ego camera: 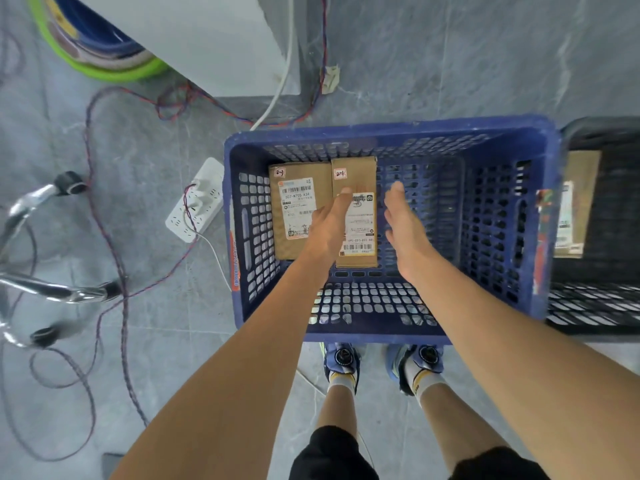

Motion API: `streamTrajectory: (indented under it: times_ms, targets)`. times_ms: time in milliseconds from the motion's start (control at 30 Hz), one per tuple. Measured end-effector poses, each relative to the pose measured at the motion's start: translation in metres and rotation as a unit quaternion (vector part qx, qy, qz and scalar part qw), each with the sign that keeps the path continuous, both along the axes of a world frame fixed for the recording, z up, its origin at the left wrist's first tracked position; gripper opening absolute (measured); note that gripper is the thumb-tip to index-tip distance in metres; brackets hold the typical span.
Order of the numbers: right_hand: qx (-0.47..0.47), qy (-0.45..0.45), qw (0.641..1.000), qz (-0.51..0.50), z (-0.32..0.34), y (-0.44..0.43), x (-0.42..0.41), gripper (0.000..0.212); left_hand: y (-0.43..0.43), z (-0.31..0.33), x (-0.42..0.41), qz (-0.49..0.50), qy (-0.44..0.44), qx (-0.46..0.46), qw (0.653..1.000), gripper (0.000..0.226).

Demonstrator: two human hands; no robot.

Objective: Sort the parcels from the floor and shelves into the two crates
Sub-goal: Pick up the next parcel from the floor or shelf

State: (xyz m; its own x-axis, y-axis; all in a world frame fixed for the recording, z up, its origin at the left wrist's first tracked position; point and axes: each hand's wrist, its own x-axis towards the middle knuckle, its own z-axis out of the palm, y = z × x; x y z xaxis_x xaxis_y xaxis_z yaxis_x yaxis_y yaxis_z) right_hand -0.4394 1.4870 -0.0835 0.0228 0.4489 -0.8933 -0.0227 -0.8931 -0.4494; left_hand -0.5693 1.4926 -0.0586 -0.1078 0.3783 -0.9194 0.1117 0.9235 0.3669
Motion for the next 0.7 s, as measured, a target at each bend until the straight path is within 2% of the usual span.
streamTrajectory:
  times_ms: [167, 267, 367, 500, 567, 667, 700]
  targets:
    - [0.034, 0.002, 0.998, -0.05, 0.088, 0.017, 0.025, 0.085, 0.027, 0.096, 0.019, 0.029, -0.032, 0.042, 0.998, 0.106]
    - [0.074, -0.001, 0.995, -0.071, 0.158, 0.034, 0.047, 0.103, 0.049, 0.168, 0.041, 0.009, -0.06, 0.076, 0.995, 0.092]
    - [0.113, 0.0, 0.987, -0.115, 0.228, 0.055, 0.074, 0.086, 0.068, 0.243, 0.066, -0.024, -0.065, 0.101, 0.992, 0.086]
    - [0.184, -0.022, 0.971, -0.153, 0.336, 0.074, 0.113, 0.078, 0.091, 0.343, 0.105, -0.056, -0.104, 0.168, 0.979, 0.072]
    - [0.219, -0.039, 0.958, -0.184, 0.392, 0.077, 0.133, 0.071, 0.098, 0.394, 0.126, -0.08, -0.121, 0.191, 0.971, 0.071]
    - [0.271, -0.06, 0.936, -0.214, 0.475, 0.07, 0.163, 0.048, 0.1, 0.462, 0.156, -0.12, -0.149, 0.232, 0.954, 0.07]
    - [0.288, -0.066, 0.929, -0.224, 0.502, 0.065, 0.17, 0.048, 0.1, 0.485, 0.164, -0.132, -0.159, 0.246, 0.947, 0.069]
